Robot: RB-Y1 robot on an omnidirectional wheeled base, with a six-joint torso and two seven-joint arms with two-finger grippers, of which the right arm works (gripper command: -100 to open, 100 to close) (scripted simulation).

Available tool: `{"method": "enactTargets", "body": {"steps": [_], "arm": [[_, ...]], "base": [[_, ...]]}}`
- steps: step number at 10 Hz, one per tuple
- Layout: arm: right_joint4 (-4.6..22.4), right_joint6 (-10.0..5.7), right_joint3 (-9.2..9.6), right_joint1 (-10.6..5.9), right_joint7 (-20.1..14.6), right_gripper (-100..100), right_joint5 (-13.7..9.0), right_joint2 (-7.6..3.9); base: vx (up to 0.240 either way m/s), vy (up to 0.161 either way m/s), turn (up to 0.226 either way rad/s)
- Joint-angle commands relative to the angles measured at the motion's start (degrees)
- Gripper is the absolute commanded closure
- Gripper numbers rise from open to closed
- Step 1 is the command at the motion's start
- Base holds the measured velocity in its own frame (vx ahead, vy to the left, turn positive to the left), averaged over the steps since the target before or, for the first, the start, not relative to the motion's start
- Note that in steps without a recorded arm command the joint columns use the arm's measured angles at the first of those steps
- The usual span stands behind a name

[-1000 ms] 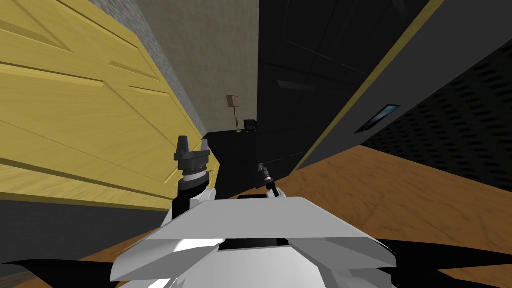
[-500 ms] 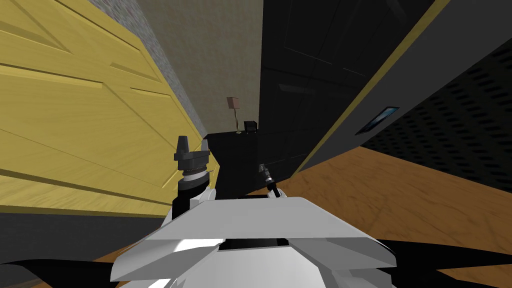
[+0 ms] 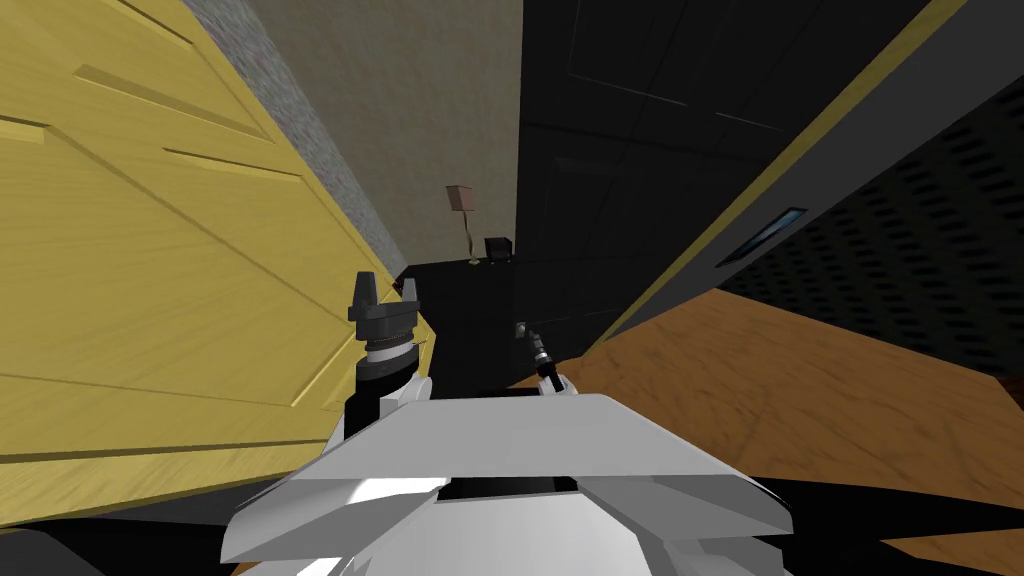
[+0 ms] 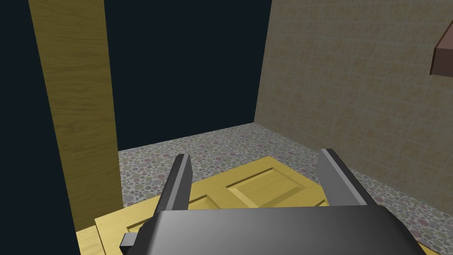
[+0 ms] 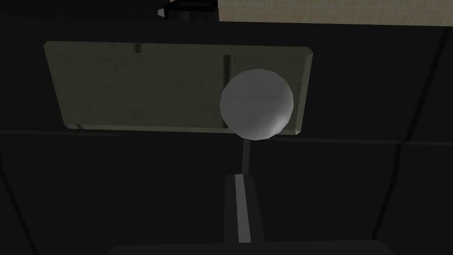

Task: Push the door open

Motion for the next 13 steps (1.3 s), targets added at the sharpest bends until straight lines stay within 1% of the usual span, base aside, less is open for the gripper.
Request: {"method": "enactTargets", "body": {"steps": [1, 3, 4, 6, 7, 8, 11, 13], "arm": [[0.23, -0.1, -0.06, -0.1, -0.06, -100, -0.13, -0.46], [-0.08, 0.26, -0.12, -0.03, -0.13, -100, -0.31, -0.36], [-0.23, 0.45, -0.15, 0.0, -0.16, -100, -0.4, -0.03], [-0.6, 0.9, -0.22, 0.08, -0.23, -100, -0.61, 1.62], [0.12, 0.46, -0.28, -0.28, -0.22, -100, -0.6, 1.12], [0.24, 0.29, -0.45, -0.29, -0.12, -100, -0.68, 0.14], [0.4, -0.01, -0.68, -0.34, 0.03, -100, -0.79, -0.54], [0.55, -0.28, -0.9, -0.38, 0.16, -100, -0.88, -0.6]], "base": [[-0.166, 0.032, -0.045], [-0.193, 0.005, -0.041], [-0.238, 0.03, -0.037], [-0.222, 0.043, -0.06], [-0.087, 0.014, -0.008], [0.081, 0.052, 0.035], [0.19, 0.034, 0.015], [0.197, 0.058, 0.025]]}}
